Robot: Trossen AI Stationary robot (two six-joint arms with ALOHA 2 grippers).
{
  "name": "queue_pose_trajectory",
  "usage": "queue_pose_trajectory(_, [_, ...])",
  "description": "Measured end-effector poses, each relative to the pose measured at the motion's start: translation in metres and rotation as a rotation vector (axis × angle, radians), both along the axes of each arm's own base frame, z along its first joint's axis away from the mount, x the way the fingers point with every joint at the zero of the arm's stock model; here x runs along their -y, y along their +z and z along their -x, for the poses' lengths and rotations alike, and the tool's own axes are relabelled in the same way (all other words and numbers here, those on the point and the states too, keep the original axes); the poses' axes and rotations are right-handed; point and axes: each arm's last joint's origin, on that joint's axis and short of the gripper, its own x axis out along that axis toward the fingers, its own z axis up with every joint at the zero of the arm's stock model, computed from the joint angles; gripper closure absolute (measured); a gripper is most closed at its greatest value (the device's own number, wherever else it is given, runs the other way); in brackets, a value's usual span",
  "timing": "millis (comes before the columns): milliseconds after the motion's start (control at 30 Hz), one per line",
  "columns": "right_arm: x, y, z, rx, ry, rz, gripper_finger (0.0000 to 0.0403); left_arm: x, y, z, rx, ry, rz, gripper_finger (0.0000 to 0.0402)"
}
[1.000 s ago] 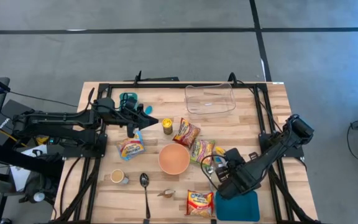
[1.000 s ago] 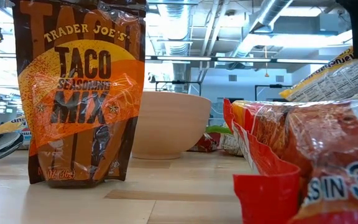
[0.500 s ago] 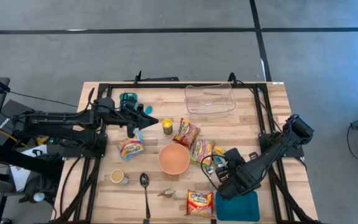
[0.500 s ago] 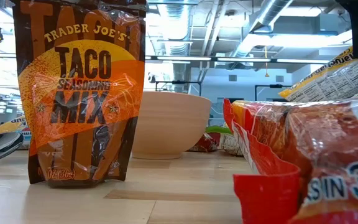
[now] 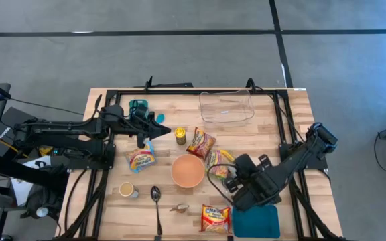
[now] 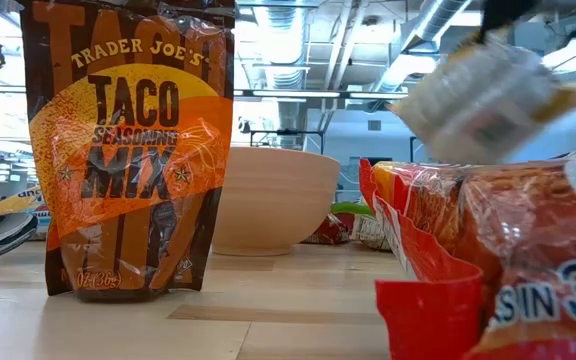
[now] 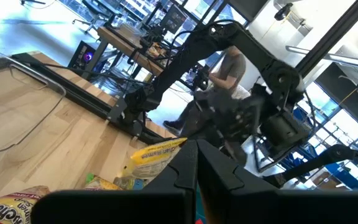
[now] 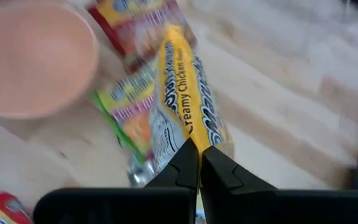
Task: Pick & Place Food Item
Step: Put the yellow noodle pack into the transparent bin
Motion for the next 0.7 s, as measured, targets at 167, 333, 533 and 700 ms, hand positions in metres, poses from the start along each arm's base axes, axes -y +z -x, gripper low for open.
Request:
queue_pose_trajectory(167, [0.009, 0.018, -0.01, 0.06, 0.035, 0.051, 0.0403, 0.0, 0.0, 0.0, 0.0, 0.0, 0.0, 0.04])
queue_pose_trajectory(333, [0.019, 0.035, -0.019, 0.112, 0.046, 0.1, 0.0403, 0.0, 0.0, 0.0, 0.0, 0.0, 0.0, 0.04])
queue_pose_trajectory(533, [0.032, 0.051, -0.027, 0.169, 0.035, 0.156, 0.0403, 0.0, 0.0, 0.0, 0.0, 0.0, 0.0, 0.04])
queue_pose_trajectory(700, [0.044, 0.063, -0.032, 0.247, -0.008, 0.233, 0.0403, 0.0, 0.0, 0.0, 0.0, 0.0, 0.0, 0.04])
